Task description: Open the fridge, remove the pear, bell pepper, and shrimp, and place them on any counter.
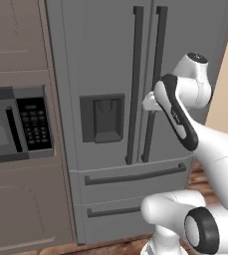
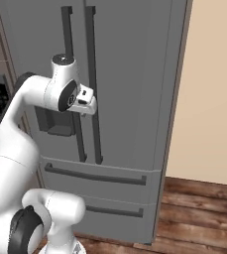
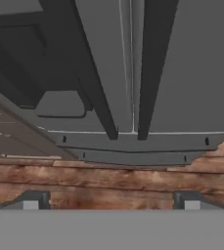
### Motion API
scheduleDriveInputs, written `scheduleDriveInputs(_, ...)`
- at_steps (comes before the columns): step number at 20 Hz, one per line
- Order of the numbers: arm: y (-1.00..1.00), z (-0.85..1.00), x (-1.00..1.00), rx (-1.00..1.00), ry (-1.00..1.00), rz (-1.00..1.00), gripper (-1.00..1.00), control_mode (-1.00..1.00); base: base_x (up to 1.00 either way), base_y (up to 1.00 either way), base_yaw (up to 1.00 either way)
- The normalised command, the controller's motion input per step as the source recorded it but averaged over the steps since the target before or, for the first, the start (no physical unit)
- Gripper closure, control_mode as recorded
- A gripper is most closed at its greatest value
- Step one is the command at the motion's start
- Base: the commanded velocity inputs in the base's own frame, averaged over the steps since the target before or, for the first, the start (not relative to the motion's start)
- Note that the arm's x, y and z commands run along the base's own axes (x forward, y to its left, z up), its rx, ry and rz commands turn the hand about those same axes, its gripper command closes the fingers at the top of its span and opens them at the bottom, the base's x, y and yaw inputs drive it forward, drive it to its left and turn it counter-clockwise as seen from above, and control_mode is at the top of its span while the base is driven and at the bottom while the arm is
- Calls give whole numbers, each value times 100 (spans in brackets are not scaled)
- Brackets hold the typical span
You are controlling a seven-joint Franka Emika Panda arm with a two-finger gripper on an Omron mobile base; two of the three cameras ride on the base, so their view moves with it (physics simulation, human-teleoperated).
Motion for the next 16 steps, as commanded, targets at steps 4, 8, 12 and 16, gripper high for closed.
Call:
scheduleDriveInputs(4,-30,0,-4,10,-10,0,-100,-100,0,0,0)
scheduleDriveInputs(8,-1,0,-1,5,-9,0,-100,-100,0,0,0)
scheduleDriveInputs(12,0,28,4,0,-5,0,-100,-100,0,0,0)
scheduleDriveInputs(16,1,47,35,0,0,0,-100,-100,0,0,0)
